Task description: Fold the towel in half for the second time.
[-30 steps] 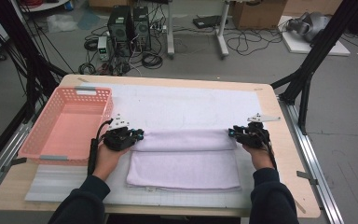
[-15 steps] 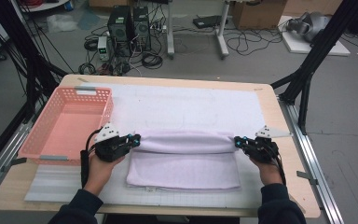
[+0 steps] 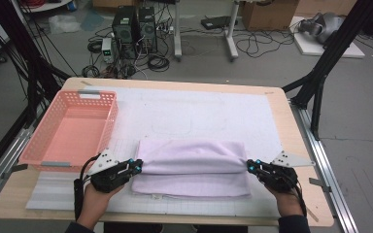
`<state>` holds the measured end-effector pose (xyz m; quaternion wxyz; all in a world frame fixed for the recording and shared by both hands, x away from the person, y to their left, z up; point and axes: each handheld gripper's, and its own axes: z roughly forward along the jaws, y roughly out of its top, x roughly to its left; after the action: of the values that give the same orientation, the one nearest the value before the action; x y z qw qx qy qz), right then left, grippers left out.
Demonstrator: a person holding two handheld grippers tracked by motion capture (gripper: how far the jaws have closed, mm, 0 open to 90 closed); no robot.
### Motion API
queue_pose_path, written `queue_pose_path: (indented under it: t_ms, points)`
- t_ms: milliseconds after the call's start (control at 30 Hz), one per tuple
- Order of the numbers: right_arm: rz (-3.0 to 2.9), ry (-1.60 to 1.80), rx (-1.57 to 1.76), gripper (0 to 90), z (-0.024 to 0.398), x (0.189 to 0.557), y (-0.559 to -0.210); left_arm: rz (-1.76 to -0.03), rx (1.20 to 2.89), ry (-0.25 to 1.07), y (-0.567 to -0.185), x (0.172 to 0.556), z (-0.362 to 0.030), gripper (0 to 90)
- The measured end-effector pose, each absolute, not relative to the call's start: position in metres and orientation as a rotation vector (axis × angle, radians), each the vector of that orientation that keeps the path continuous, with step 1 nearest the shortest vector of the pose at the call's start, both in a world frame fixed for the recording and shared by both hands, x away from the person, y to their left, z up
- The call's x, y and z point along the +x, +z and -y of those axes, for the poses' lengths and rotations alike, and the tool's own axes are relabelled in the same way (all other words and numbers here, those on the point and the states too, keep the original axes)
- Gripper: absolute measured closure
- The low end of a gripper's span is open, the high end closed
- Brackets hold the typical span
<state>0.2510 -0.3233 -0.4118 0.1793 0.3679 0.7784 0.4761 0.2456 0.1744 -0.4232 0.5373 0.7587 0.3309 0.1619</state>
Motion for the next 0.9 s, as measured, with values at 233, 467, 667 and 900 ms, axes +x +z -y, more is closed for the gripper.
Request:
queue_pose_path:
  t_ms: [233,467,667,900]
  points:
    - [-2.246,1.353,1.001,85.7,0.327,0.232,-0.415,-0.78,1.828,0.355,-0.427,0.23,-0.175,84.6]
    - [-2.324,1.346,0.969,85.8,0.332,0.226,-0.426,-0.793,1.848,0.302,-0.437,0.222,-0.177,84.7]
    - [-2.333,1.394,0.915,85.8,0.333,0.216,-0.422,-0.775,1.852,0.284,-0.435,0.212,-0.18,84.4]
    - [-2.209,1.557,1.102,58.6,0.349,0.219,-0.42,-0.85,1.697,0.28,-0.422,0.225,-0.194,38.9]
